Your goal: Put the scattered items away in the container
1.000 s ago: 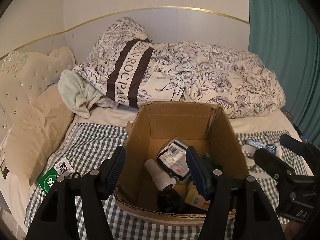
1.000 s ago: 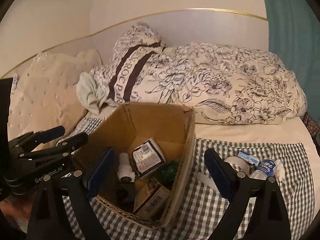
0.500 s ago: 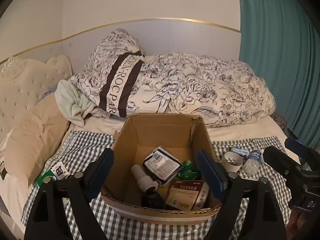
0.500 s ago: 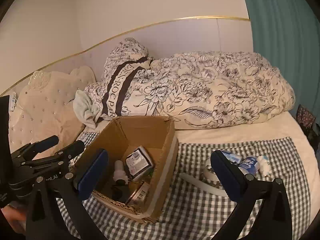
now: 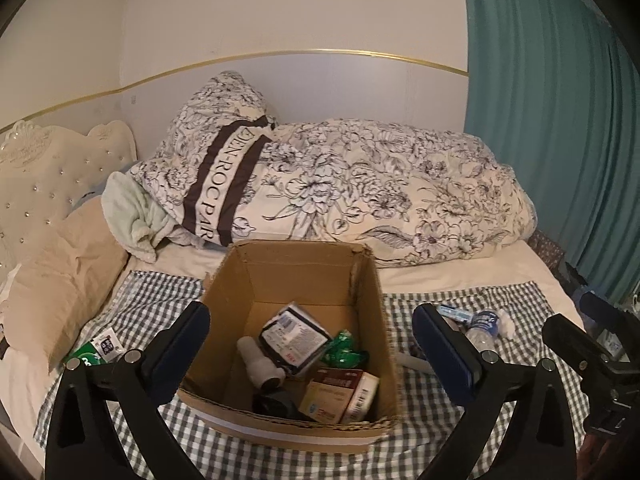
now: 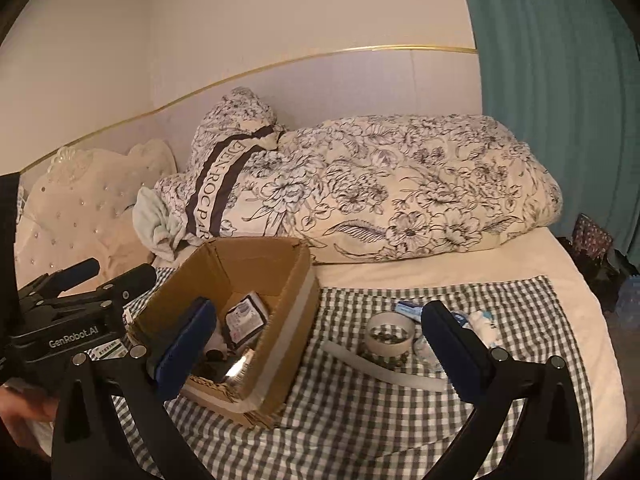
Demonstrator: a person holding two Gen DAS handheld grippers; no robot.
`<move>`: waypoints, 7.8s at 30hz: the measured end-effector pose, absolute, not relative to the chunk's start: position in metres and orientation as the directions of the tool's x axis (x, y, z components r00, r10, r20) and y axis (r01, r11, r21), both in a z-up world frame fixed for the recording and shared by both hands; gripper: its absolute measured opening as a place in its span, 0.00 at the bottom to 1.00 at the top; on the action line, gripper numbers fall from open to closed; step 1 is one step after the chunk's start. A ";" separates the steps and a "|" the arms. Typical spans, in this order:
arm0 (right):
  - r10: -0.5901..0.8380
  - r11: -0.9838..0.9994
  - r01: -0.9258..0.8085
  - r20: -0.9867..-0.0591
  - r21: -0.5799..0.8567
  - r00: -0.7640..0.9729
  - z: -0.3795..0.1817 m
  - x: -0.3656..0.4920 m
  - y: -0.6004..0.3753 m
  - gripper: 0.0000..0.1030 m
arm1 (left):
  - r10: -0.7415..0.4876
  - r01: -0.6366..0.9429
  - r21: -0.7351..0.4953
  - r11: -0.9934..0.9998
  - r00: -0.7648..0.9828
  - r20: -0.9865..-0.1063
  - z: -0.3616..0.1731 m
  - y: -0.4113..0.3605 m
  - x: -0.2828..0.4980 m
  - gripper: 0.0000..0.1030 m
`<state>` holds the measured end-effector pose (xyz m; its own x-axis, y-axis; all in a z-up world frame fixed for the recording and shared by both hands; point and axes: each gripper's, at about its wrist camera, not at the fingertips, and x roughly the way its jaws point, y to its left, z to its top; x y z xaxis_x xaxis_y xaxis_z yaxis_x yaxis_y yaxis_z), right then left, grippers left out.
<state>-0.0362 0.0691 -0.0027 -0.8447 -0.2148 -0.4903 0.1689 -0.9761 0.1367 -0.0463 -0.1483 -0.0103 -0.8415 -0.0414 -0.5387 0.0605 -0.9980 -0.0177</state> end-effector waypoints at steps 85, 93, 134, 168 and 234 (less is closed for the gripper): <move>0.067 -0.996 -0.001 -0.700 -0.093 -0.711 -0.152 -0.144 0.249 1.00 | -0.061 -0.032 0.131 -0.991 -0.760 -0.647 -0.159 0.025 -0.184 0.86; 0.065 -0.996 0.003 -0.717 -0.093 -0.694 -0.164 -0.151 0.255 0.99 | -0.059 -0.030 0.109 -0.994 -0.684 -0.727 -0.195 0.030 -0.211 0.81; 0.050 -0.999 -0.019 -0.831 -0.047 -0.555 -0.221 -0.200 0.271 0.37 | -0.015 -0.076 0.077 -0.994 -0.610 -0.792 -0.226 0.035 -0.236 0.10; -0.007 -1.000 -0.011 -0.628 0.025 -0.778 -0.070 -0.101 0.216 0.37 | 0.035 -0.066 0.029 -0.997 -0.792 -0.610 -0.078 -0.005 -0.134 0.10; -0.299 -0.947 0.315 -0.530 0.062 -0.794 0.003 -0.082 0.013 0.37 | -0.136 0.142 0.028 -0.989 -0.837 -0.530 -0.019 -0.206 -0.062 0.10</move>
<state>-0.0817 0.0129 0.0027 -0.7937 -0.2985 -0.5300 0.3149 -0.9471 0.0619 -0.0623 -0.2056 -0.0187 -0.8371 -0.1355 -0.5300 0.1424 -0.9894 0.0281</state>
